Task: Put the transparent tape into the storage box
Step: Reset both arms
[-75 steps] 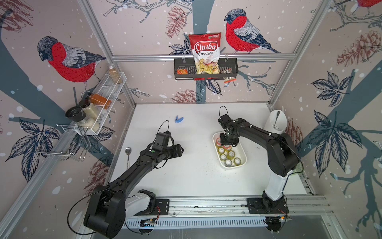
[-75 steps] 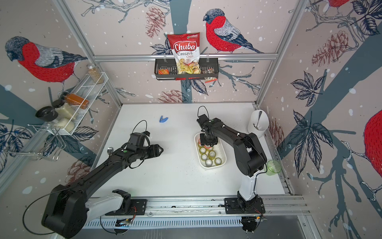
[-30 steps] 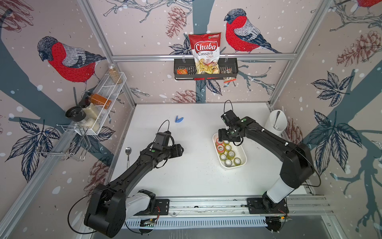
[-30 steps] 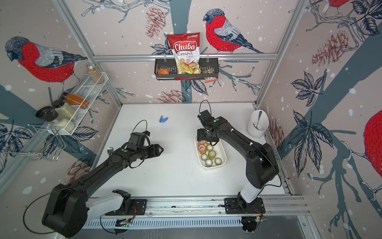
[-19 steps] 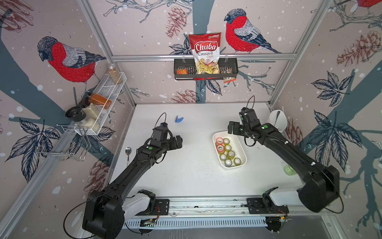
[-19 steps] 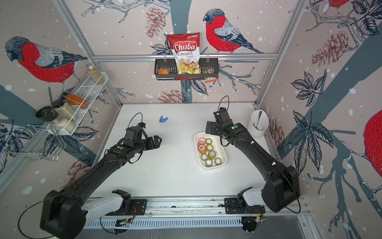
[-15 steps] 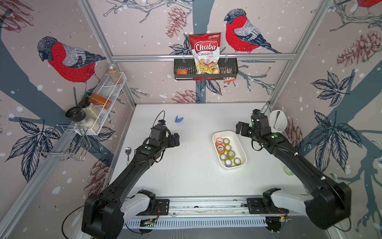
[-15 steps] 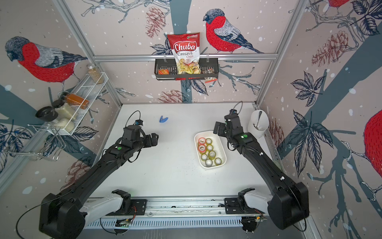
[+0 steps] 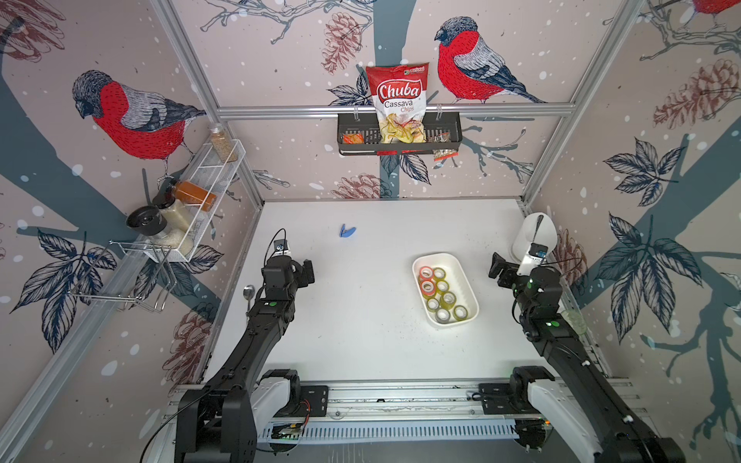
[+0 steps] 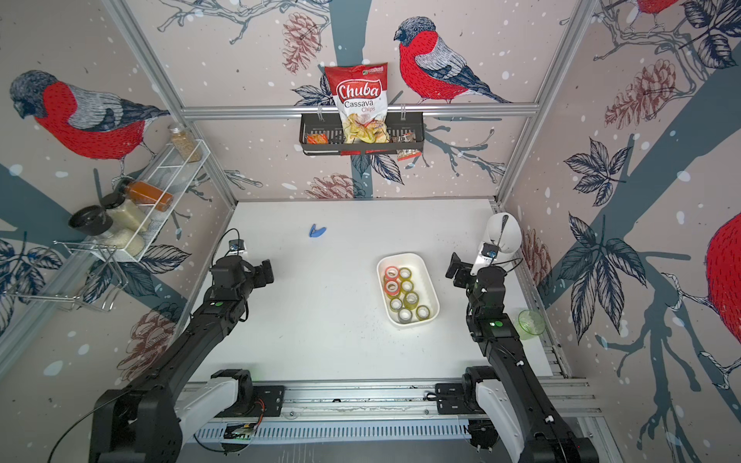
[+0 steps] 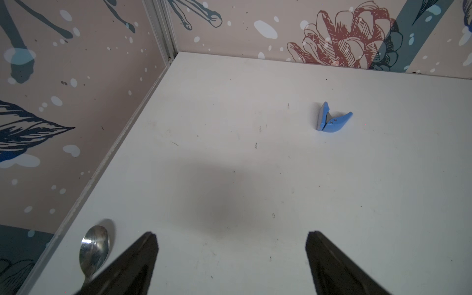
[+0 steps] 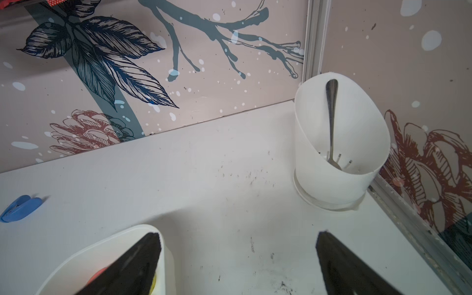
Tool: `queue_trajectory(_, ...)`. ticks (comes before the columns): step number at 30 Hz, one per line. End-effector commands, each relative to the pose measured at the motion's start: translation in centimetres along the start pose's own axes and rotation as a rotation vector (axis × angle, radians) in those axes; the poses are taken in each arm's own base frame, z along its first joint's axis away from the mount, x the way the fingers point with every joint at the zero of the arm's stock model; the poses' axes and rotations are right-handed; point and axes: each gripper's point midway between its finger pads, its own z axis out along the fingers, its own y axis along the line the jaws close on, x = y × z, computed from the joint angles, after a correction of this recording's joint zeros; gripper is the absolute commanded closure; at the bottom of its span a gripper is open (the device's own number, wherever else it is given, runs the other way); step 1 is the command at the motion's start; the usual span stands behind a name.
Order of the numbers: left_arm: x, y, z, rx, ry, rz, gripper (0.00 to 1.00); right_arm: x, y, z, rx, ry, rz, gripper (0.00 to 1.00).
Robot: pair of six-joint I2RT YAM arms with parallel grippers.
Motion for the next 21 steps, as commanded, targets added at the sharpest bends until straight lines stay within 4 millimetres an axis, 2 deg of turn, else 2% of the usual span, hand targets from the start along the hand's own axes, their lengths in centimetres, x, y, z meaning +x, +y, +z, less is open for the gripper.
queue_trajectory(1, -1.9, 0.1, 0.5, 0.030, -0.094, 0.031, 0.05, -0.9, 0.1, -0.2, -0.048, -0.095, -0.051, 0.00)
queue_trajectory(7, -1.9, 1.4, 0.7, 0.012, -0.186, 0.023, 0.05, 0.9, -2.4, -0.1, 0.011, -0.134, -0.028, 0.00)
queue_trajectory(10, -2.0, 2.3, 0.6, -0.005, -0.246, -0.001, 0.05, 0.8, -2.8, -0.1, 0.006, -0.187, 0.026, 0.00)
queue_trajectory(14, -2.2, 2.9, 0.8, -0.032, -0.309, -0.012, 0.05, 1.2, -3.3, 0.4, 0.040, -0.219, 0.002, 0.00)
queue_trajectory(17, -2.0, 2.6, 1.4, -0.014, -0.331, -0.022, 0.04, 1.7, -3.9, 1.2, 0.073, -0.211, -0.007, 0.00)
queue_trajectory(21, -1.8, 1.9, 2.1, 0.024, -0.344, 0.000, 0.04, 1.5, -3.7, 2.0, 0.062, -0.225, -0.018, 0.00)
